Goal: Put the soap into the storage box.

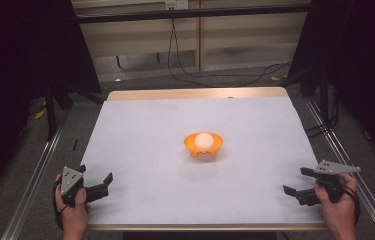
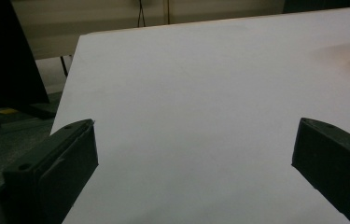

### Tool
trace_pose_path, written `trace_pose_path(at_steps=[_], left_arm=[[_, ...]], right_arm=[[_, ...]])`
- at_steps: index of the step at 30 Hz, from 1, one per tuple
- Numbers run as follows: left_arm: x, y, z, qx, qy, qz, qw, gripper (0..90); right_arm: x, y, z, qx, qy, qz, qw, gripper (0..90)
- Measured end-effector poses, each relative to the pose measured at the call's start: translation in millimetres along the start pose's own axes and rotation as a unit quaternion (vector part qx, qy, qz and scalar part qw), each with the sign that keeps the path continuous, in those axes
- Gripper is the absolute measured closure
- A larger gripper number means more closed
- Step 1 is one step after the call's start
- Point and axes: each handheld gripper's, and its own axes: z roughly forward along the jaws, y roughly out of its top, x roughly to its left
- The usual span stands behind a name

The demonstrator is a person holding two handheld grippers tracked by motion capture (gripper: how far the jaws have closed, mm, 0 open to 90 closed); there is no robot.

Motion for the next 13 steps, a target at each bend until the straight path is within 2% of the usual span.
trace_pose_path(at_steps=[4, 9, 11, 13], left_arm=[[0.7, 0.2, 0.0, 0.002, -0.001, 0.005, 1.0000, 0.0], [0.7, 0.1, -0.1, 0.001, -0.003, 0.005, 1.0000, 0.0], [0.1, 0.0, 0.0, -0.001, -0.004, 0.001, 1.0000, 0.0], [0.7, 0.2, -0.1, 0.001, -0.004, 0.005, 1.0000, 0.0]], right_arm=[[0.5, -4.9, -5.0, -0.017, -0.001, 0.000, 0.9999, 0.0], [2.2, -6.4, -2.9, -0.011, -0.011, -0.009, 0.9998, 0.0], [1.7, -7.3, -3.8, -0.020, -0.008, -0.007, 0.9998, 0.0], [1.0, -8.4, -5.9, -0.031, -0.002, -0.007, 0.9995, 0.0]])
